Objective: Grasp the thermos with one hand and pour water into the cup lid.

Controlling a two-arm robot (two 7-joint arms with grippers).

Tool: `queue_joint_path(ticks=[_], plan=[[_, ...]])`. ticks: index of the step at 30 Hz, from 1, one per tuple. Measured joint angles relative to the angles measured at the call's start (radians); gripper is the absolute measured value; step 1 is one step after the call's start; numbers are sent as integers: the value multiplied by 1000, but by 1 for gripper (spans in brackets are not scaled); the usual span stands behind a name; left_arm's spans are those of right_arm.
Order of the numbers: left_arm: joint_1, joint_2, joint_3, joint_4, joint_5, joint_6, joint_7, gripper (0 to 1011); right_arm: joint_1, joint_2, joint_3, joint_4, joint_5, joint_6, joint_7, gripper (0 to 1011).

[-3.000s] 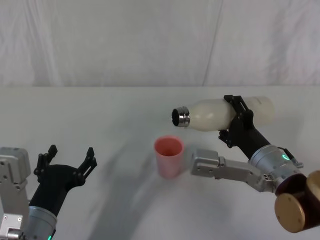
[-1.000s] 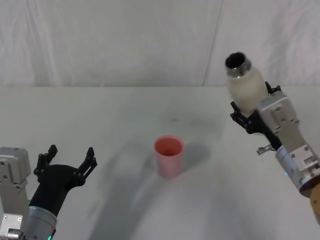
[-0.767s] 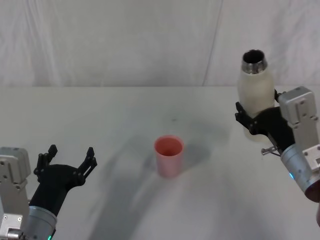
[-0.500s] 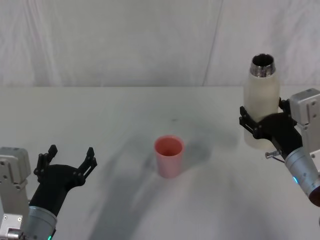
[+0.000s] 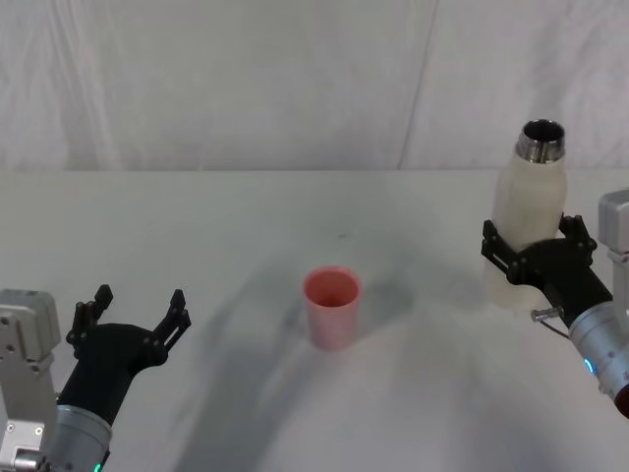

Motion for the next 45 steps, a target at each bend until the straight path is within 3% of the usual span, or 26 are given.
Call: queue_joint_path(ticks=[17, 45], plan=[[0, 0, 0, 0, 0, 0, 0, 1001, -8, -12, 18, 68, 63, -65, -22, 950], [0, 0, 0, 0, 0, 0, 0, 1001, 9, -9, 21, 132, 72, -114, -29, 950]])
